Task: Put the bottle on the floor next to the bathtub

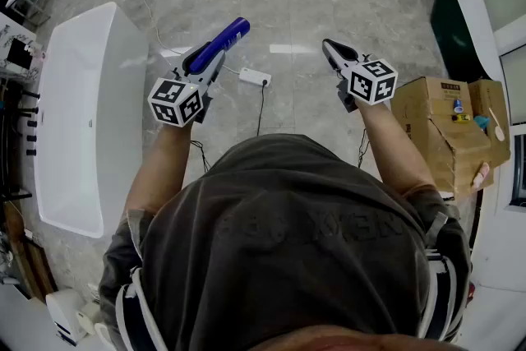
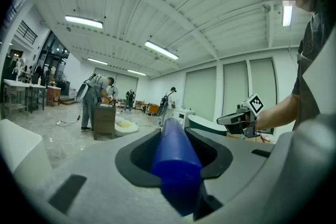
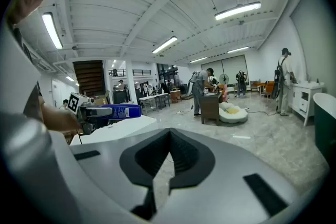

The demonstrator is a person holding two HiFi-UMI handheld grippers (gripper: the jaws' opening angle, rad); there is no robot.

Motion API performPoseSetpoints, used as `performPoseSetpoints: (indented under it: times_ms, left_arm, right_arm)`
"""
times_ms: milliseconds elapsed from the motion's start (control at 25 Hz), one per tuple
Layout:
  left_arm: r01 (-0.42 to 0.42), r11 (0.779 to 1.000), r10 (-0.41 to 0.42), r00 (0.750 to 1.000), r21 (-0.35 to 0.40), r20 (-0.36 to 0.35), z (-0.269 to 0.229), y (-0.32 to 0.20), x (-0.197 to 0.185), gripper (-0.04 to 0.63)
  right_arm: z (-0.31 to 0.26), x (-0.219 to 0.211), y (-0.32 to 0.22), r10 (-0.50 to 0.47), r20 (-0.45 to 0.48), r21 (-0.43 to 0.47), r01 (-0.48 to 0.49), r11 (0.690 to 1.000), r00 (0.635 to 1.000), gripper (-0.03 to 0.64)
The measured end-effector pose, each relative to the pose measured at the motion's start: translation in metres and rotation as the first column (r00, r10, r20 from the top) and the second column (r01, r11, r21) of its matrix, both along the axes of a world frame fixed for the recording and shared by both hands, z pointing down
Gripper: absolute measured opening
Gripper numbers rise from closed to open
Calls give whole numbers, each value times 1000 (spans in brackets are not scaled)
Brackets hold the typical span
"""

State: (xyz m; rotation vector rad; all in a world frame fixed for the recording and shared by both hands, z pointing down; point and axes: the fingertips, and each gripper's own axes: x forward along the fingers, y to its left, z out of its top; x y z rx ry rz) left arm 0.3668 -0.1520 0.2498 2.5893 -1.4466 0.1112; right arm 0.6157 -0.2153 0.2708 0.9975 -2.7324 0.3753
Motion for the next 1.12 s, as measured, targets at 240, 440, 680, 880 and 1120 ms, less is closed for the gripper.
performPoseSetpoints:
  times_ms: [240,440,680,880,1120]
  left_arm:
    - [-5,1000,5,1000,-2,-2,-2,0,3,132]
    - [-8,1000,8,1000,-3,-1,0,-2,7,132]
    - [-17,1000,17,1000,-17,14,-1,0,16,132]
    - [-1,1000,2,1000,-24,26,-5,-4,54,132]
    - [43,997,-39,998,-69,58,-1,5,96,132]
  right_arm:
    - [-2,1,-1,6,1,3,-6,1000,1000,-10]
    - [1,4,-2,10,1,3,-10,1000,1000,-9]
    - [1,13,-2,28,14,9,-28,1000,1000,-8]
    - [-1,47,-5,9,14,23,-9,1000,1000,-8]
    - [23,89,-4,-44,31,31,43,999,999,-8]
